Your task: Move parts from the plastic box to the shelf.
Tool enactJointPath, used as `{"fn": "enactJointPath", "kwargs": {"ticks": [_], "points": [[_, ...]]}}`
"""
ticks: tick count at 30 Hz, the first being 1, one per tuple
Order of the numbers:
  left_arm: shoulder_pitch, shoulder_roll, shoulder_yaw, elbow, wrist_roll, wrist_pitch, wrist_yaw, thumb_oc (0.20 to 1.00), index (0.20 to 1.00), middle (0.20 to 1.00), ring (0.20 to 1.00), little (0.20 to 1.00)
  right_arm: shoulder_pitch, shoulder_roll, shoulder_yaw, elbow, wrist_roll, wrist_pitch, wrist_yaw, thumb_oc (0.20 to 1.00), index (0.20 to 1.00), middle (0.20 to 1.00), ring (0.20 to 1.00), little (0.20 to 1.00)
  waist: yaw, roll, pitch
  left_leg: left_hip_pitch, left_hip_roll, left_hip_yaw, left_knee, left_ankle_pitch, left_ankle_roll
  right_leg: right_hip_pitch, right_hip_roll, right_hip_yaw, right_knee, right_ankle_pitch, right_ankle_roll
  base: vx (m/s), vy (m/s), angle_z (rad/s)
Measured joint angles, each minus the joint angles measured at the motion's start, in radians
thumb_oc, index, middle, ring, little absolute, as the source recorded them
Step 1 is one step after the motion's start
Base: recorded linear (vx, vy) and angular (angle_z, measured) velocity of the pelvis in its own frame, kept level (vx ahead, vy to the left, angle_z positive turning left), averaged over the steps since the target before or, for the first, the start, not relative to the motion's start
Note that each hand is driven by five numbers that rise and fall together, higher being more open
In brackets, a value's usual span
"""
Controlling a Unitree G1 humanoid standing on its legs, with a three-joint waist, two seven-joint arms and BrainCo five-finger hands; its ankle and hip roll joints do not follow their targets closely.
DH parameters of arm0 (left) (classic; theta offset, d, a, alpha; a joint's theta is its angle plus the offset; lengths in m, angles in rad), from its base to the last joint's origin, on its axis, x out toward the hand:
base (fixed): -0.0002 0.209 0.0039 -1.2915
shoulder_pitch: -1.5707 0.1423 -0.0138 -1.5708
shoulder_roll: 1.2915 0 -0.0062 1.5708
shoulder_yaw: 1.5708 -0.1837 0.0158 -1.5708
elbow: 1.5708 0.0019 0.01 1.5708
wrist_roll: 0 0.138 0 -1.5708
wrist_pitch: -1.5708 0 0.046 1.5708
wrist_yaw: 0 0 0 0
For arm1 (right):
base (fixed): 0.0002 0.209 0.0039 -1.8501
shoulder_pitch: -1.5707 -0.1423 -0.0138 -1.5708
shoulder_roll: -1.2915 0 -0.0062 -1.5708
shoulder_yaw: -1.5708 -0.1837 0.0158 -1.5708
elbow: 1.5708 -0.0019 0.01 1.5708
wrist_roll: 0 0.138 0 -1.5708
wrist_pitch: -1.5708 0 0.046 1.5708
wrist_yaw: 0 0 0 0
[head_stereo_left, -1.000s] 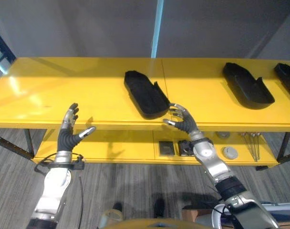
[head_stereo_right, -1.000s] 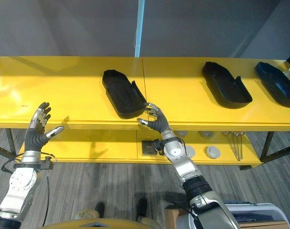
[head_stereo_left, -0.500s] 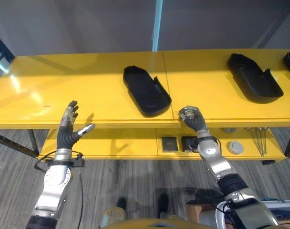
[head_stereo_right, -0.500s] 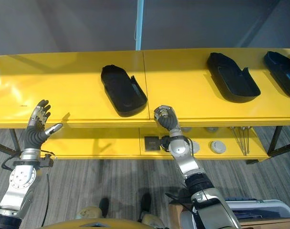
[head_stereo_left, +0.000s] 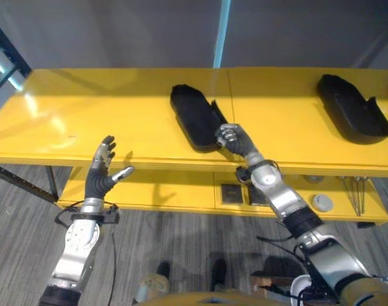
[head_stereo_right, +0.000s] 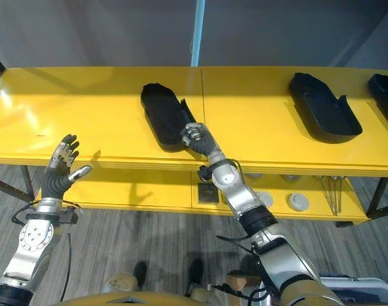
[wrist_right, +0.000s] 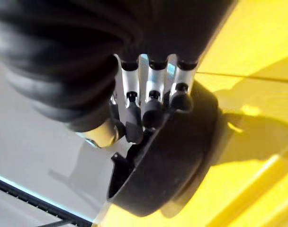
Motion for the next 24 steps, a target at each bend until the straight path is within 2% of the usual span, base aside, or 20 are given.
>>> {"fn": "enactJointPath", "kwargs": {"ticks": [10,14,24], "points": [[-0.002,0.0,-0.007,0.006,0.0,0.0,-0.001,1.0,1.0,1.0,1.0,1.0,-0.001,0.0,0.033,0.008,0.021,-0.001,0.019,0.2,0.2,0.2,0.2,0.2,0.011,-0.002,-0.001,-0.004,-0.001,-0.005,0.0,0.0,0.0,0.0,-0.001,-0.005,0.0,-0.001,0.001,0.0,0.0,0.0],[-0.001,0.0,-0.007,0.028,-0.01,0.0,-0.001,1.0,1.0,1.0,1.0,1.0,-0.001,0.008,0.027,0.028,0.024,-0.008,0.014,0.2,0.2,0.2,0.2,0.2,0.01,-0.014,-0.008,-0.015,-0.001,-0.01,0.0,0.003,-0.001,-0.009,-0.002,-0.01,0.0,-0.002,0.002,-0.01,0.012,0.03],[-0.009,-0.001,-0.053,0.067,-0.019,0.01,0.0,1.0,1.0,1.0,1.0,1.0,-0.033,0.115,0.03,0.075,0.079,-0.022,0.017,0.2,0.2,0.2,0.2,0.2,0.015,-0.028,-0.017,-0.048,-0.002,-0.013,0.0,0.009,-0.004,-0.035,-0.002,-0.011,0.0,0.001,0.002,-0.01,0.0,0.01]]}}
